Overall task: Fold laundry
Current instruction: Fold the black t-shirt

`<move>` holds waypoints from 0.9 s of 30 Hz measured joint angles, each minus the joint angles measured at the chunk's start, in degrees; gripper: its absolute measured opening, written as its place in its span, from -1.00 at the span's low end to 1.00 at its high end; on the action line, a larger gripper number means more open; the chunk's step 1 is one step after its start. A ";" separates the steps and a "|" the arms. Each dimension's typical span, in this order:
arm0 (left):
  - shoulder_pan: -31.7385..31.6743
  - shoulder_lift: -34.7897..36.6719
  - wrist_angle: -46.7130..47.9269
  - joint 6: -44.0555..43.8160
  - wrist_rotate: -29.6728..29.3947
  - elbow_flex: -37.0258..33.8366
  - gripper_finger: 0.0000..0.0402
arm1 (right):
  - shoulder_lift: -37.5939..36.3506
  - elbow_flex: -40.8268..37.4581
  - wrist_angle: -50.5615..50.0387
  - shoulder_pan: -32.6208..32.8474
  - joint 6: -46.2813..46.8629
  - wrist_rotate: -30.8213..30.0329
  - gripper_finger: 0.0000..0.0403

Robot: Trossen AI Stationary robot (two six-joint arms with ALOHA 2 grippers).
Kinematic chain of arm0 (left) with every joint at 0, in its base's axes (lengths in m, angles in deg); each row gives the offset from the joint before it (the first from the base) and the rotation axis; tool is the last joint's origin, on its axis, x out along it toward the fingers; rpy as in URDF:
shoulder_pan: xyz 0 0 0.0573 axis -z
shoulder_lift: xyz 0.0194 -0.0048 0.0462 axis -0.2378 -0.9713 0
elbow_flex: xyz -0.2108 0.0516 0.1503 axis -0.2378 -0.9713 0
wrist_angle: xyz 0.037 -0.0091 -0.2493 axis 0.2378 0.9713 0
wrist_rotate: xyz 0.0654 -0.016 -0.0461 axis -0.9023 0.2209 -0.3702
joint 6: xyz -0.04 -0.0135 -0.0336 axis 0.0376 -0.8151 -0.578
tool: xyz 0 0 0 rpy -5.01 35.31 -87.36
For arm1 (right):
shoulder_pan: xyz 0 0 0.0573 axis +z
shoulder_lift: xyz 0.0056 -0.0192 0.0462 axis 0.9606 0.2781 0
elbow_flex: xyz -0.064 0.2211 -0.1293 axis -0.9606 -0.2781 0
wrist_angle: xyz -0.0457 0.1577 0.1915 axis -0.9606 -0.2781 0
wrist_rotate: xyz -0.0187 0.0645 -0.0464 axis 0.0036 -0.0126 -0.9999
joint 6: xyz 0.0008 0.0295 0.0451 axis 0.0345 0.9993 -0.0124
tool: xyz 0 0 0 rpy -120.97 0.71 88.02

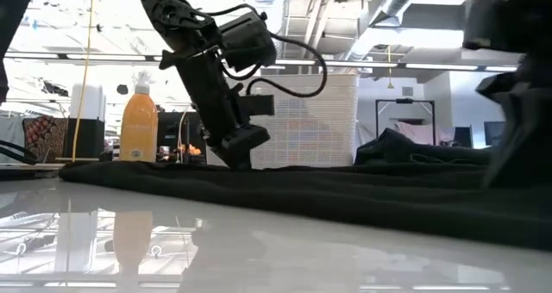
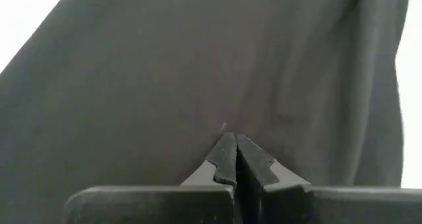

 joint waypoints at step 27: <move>19.58 4.20 7.84 -4.03 9.61 -3.12 -1.00 | -6.73 -6.12 -16.75 17.61 34.78 7.09 -0.90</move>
